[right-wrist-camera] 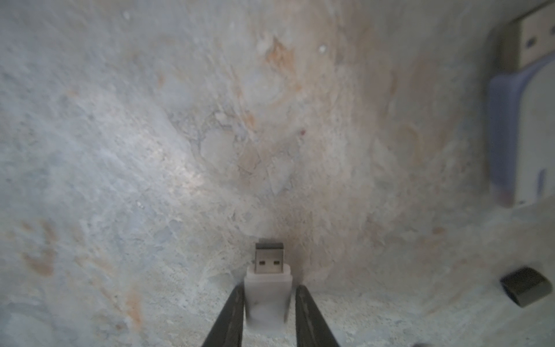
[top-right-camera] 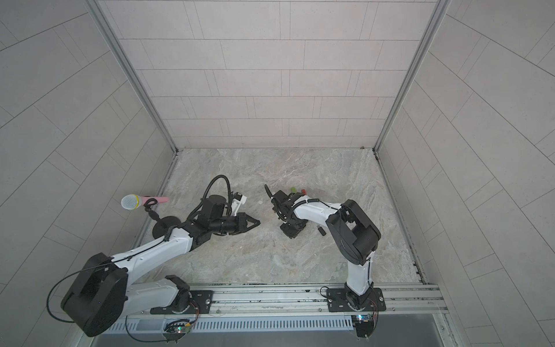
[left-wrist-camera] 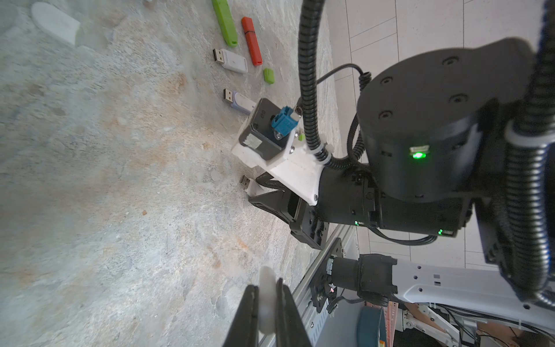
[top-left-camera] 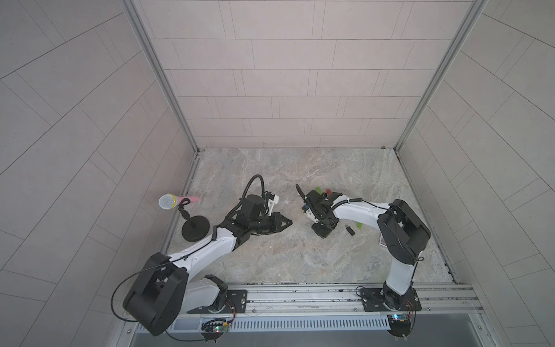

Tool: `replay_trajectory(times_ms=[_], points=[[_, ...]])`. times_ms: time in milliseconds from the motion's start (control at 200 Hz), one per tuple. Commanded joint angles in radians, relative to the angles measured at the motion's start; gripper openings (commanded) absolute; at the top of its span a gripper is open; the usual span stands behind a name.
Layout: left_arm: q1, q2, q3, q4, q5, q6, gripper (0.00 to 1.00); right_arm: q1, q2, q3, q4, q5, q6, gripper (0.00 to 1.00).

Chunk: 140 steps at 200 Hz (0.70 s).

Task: Close the usb drive cover
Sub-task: Pick up the USB drive from the center of the board.

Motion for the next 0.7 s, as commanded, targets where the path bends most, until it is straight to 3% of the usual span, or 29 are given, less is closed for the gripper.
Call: replay_trajectory(times_ms=[0, 210, 695], points=[[0.004, -0.018, 0.024, -0.004, -0.003, 0.026, 0.09, 0.001, 0.090, -0.045, -0.056, -0.012, 0.021, 0.27], [0.004, -0.010, 0.023, -0.005, 0.010, 0.029, 0.09, 0.003, 0.026, -0.045, -0.028, -0.006, 0.012, 0.21], [0.002, 0.060, 0.057, -0.004, 0.131, 0.078, 0.09, 0.037, -0.529, -0.335, 0.348, -0.151, -0.238, 0.20]])
